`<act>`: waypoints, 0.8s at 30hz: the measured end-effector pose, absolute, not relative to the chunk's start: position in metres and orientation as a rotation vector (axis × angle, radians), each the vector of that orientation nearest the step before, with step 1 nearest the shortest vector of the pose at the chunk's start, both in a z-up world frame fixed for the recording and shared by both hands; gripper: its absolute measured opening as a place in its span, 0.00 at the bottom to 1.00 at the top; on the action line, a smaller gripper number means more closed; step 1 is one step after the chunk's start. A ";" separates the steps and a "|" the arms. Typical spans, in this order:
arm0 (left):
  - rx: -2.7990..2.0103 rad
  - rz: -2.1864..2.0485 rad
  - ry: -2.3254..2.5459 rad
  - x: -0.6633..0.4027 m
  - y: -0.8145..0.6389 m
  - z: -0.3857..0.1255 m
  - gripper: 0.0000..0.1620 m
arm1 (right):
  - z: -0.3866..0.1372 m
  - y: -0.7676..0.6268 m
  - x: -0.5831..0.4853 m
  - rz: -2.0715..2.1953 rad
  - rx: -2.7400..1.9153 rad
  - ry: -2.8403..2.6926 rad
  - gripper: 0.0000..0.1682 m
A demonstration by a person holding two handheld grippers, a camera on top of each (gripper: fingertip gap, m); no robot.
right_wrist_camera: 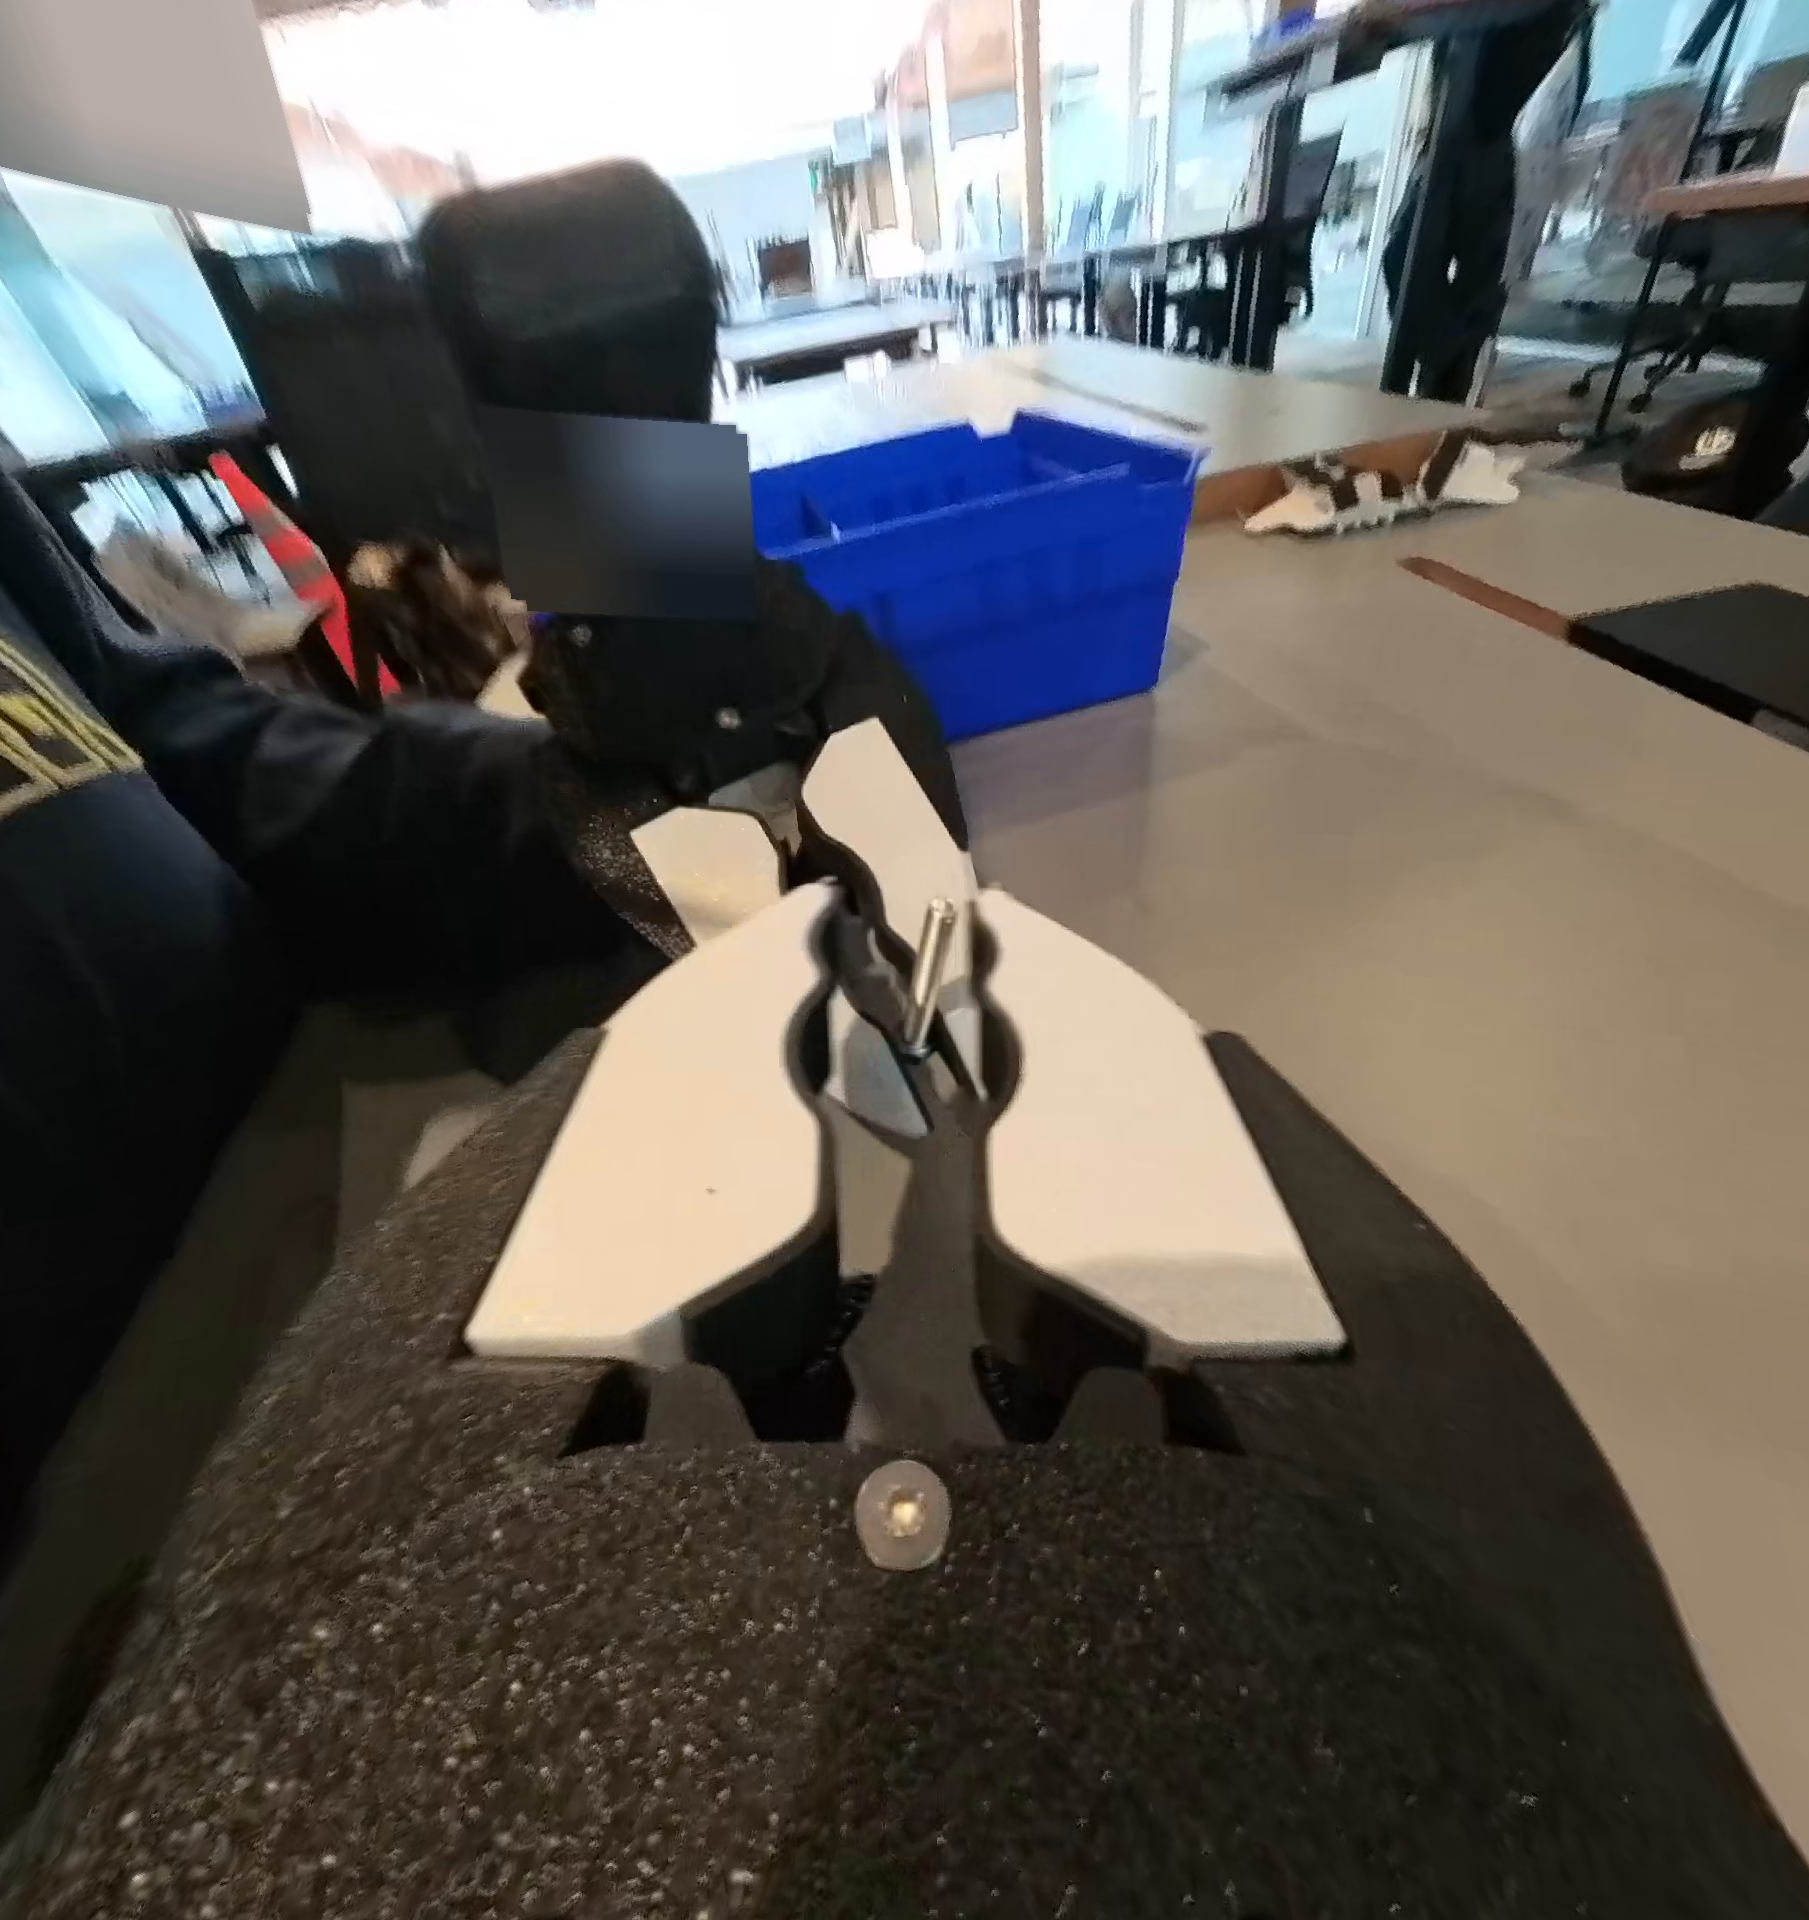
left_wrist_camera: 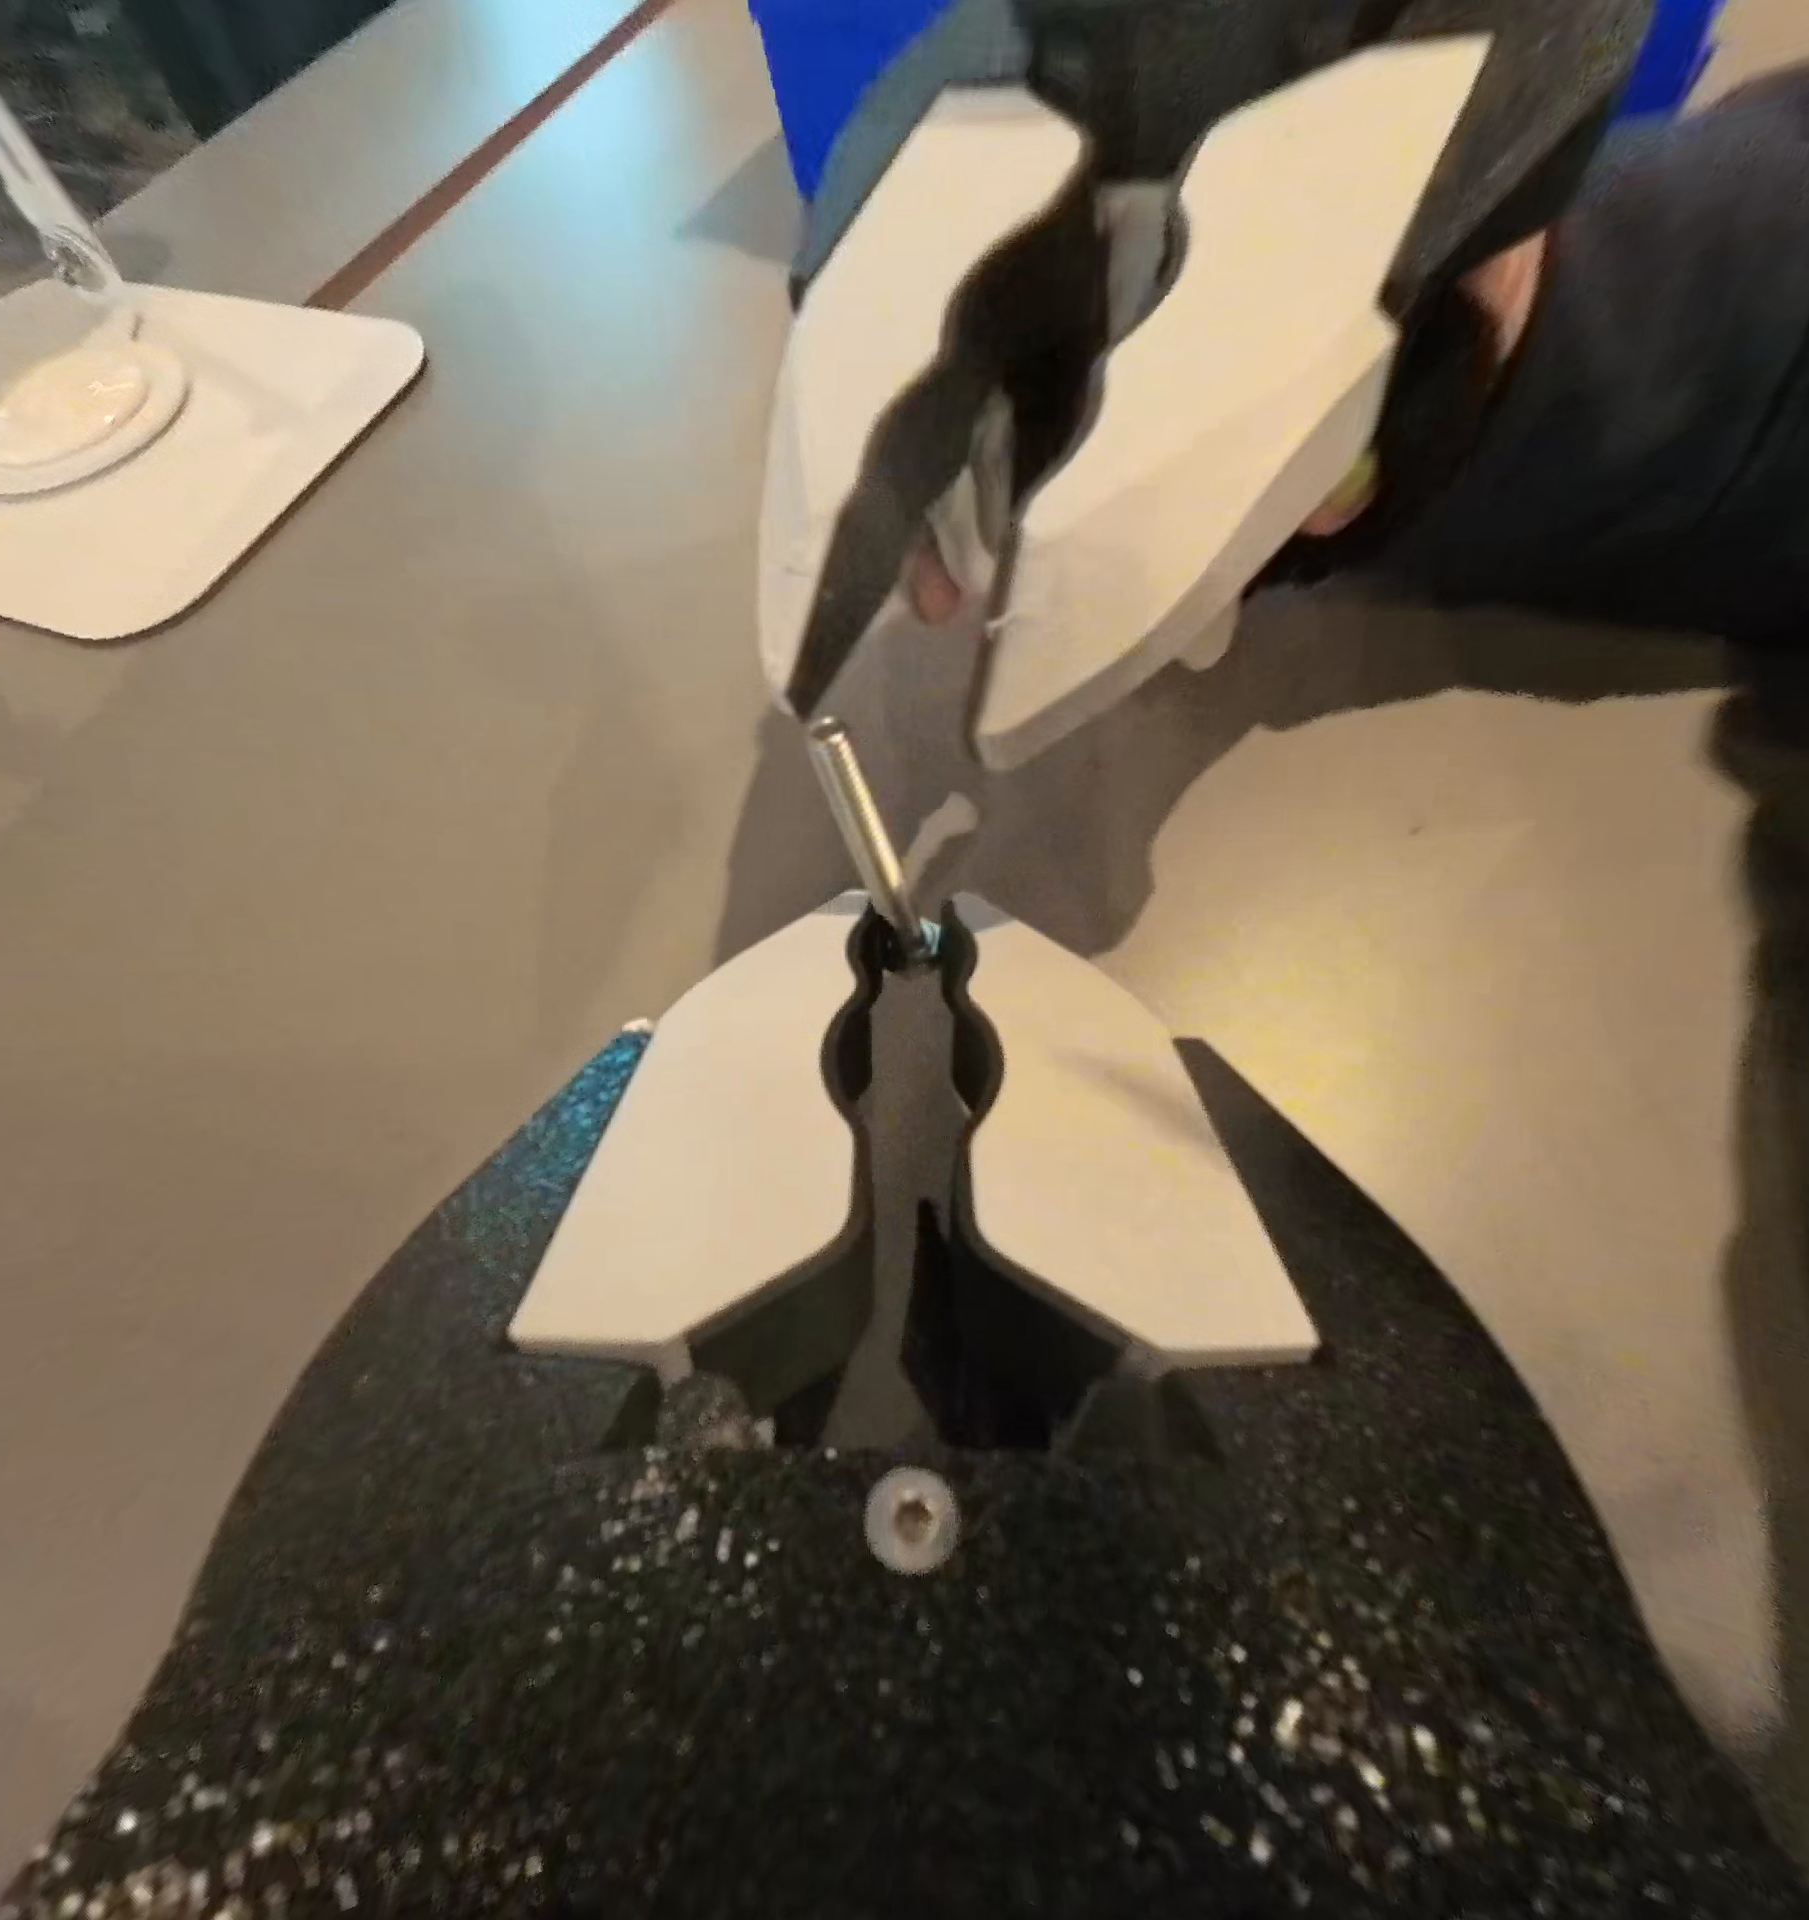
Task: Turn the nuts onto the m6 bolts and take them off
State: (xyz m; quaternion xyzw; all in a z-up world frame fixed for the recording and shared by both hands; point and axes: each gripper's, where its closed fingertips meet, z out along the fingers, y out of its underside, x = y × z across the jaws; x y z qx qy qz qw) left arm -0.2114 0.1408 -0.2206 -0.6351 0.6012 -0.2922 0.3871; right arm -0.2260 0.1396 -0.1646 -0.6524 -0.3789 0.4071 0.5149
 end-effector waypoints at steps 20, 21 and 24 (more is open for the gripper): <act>-1.698 -0.598 1.113 -0.255 0.196 -0.212 0.06 | -0.258 0.202 -0.237 0.396 -2.111 -1.038 0.09; -1.697 -0.606 1.118 -0.254 0.195 -0.212 0.06 | -0.258 0.204 -0.237 0.383 -2.110 -1.035 0.09; -1.697 -0.616 1.137 -0.253 0.192 -0.214 0.06 | -0.258 0.205 -0.236 0.360 -2.106 -1.045 0.10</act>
